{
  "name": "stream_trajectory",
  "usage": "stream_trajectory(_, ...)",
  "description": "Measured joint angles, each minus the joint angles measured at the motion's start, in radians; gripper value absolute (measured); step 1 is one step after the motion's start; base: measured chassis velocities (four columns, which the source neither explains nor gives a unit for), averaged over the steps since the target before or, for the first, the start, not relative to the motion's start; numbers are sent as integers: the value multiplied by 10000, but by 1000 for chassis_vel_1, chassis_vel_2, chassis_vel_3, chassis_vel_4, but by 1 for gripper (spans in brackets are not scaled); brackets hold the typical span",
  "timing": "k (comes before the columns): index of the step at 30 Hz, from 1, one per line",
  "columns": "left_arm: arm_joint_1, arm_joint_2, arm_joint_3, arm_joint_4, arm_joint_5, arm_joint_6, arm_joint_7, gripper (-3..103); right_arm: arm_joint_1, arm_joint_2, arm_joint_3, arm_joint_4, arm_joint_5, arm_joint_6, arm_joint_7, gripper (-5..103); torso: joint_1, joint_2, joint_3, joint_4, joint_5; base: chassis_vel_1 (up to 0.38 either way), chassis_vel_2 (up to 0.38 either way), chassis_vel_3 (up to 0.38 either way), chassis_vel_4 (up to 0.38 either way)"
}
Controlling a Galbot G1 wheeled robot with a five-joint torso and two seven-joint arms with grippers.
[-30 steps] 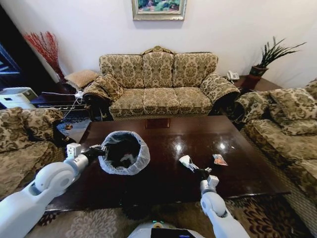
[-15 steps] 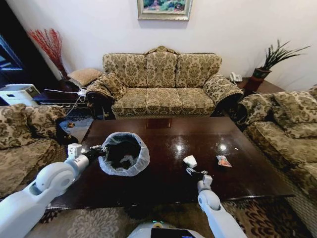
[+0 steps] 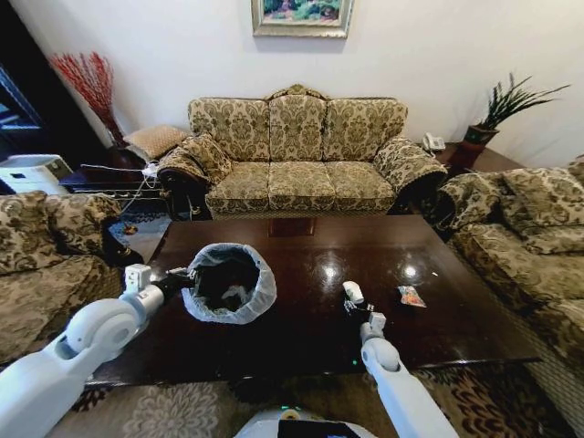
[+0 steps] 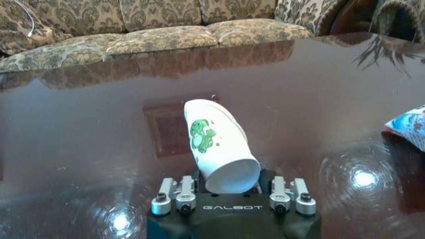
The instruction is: Move to the front of the table and place the trash on the table into the trash bin.
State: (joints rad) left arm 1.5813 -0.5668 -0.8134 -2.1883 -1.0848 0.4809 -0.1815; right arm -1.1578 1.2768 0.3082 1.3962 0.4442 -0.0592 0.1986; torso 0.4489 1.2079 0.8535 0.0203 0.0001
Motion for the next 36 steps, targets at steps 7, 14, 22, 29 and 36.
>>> stream_trajectory(7, 14, -1, -22, 6, 0, -5, 0, 1, 30, -12, -22, -21, 11, 0, -30, 39, -1, 0, -1, 0, -1, 0, 0, 0, 0)
stream_trajectory(14, 54, -36, -67, 6, 0, -15, 0, 1, -63, -28, -26, 227, -66, 149, 44, 30, -1, 0, 0, 1, 1, 0, 0, 0, 0)
stream_trajectory(22, 18, 312, -107, 106, -203, -17, -18, 1, -557, -419, -352, 3967, 214, 1701, -1229, 30, -1, 0, 0, -3, -5, 0, 0, 0, 0)
stream_trajectory(29, 27, 410, -3, 122, -457, -12, -128, 1, 645, -555, -2743, 6905, 1332, 1042, -2643, 30, -1, 1, -2, 2, -4, 0, 0, 0, 0)
stream_trajectory(36, 32, 349, -41, 38, -614, 17, -205, 1, 1655, -745, -5089, 6653, 1200, 455, -3055, 28, -1, 1, -1, 1, -1, 0, 0, 0, 0)
